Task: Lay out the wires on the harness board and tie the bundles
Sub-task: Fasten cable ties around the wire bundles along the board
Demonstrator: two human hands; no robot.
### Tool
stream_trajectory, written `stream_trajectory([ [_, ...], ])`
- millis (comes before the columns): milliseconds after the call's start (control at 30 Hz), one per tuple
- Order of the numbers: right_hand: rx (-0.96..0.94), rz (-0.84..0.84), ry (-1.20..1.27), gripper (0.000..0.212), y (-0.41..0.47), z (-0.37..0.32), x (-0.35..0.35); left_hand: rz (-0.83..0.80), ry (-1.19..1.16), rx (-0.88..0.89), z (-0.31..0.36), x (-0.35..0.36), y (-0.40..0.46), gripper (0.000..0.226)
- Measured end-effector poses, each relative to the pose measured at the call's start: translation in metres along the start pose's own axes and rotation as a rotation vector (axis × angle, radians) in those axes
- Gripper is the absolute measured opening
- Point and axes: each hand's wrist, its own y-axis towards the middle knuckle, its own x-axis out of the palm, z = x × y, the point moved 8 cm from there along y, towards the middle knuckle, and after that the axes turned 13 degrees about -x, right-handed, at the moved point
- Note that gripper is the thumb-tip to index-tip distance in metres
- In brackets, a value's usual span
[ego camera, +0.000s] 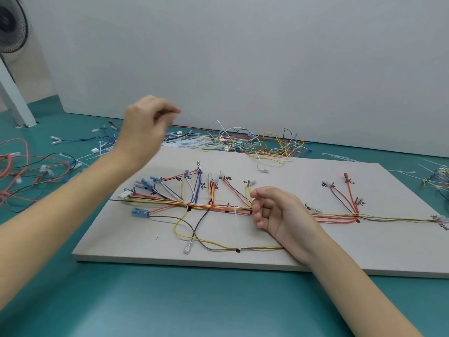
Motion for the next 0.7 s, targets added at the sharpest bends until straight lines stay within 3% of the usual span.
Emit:
stream_trajectory([
  [100,0.016,0.056,0.083,0.018,0.001,-0.002,-0.007,-0.134,-0.088,0.068,0.043,0.031,-0.014,0.015],
  [233,-0.048,0.127,0.109,0.017,0.004,-0.013,-0.020,-0.339,-0.014,0.165,0.069,0.087,-0.025,0.018],
  [433,-0.045,0.171,0.075,0.015,0.006,-0.012,-0.029,-0.517,0.075,-0.017,0.049,0.140,-0.003,0.016],
  [700,-0.009,0.144,0.019,0.015,0.004,-0.007,-0.025,-0.575,-0.052,-0.179,0.027,0.154,-0.007,0.007],
])
